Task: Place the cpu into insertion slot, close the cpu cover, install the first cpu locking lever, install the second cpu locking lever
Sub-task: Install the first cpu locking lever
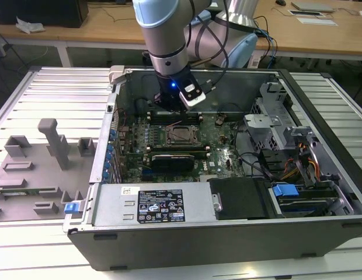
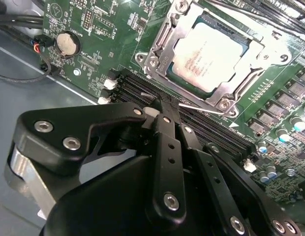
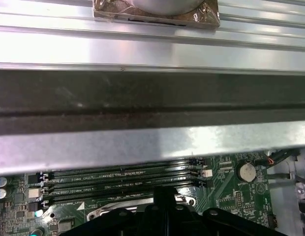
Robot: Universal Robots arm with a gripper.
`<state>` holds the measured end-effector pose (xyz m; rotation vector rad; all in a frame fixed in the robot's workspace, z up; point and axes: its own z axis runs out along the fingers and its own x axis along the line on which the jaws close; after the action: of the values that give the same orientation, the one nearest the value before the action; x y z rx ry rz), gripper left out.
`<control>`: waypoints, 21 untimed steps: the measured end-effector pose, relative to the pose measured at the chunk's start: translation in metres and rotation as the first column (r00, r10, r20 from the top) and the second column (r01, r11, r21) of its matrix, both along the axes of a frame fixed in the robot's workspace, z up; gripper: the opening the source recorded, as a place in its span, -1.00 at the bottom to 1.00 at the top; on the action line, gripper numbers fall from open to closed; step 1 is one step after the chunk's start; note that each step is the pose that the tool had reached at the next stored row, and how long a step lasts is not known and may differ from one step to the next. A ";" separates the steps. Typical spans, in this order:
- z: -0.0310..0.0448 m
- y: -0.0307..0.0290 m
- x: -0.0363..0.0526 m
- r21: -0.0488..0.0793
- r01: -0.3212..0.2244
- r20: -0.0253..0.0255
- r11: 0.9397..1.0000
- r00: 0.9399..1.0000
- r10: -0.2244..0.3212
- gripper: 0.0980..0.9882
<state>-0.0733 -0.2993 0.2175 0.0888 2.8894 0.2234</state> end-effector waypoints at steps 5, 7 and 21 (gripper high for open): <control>-0.0020 0.0008 0.0000 -0.001 0.037 0.000 0.999 0.999 -0.037 -0.98; -0.0024 0.0014 0.0000 -0.001 0.048 0.000 0.999 0.999 -0.048 -0.98; -0.0053 0.0077 0.0000 -0.001 0.128 0.000 0.992 0.992 -0.128 -0.98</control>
<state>-0.0734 -0.2916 0.2122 0.2734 2.8703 0.1982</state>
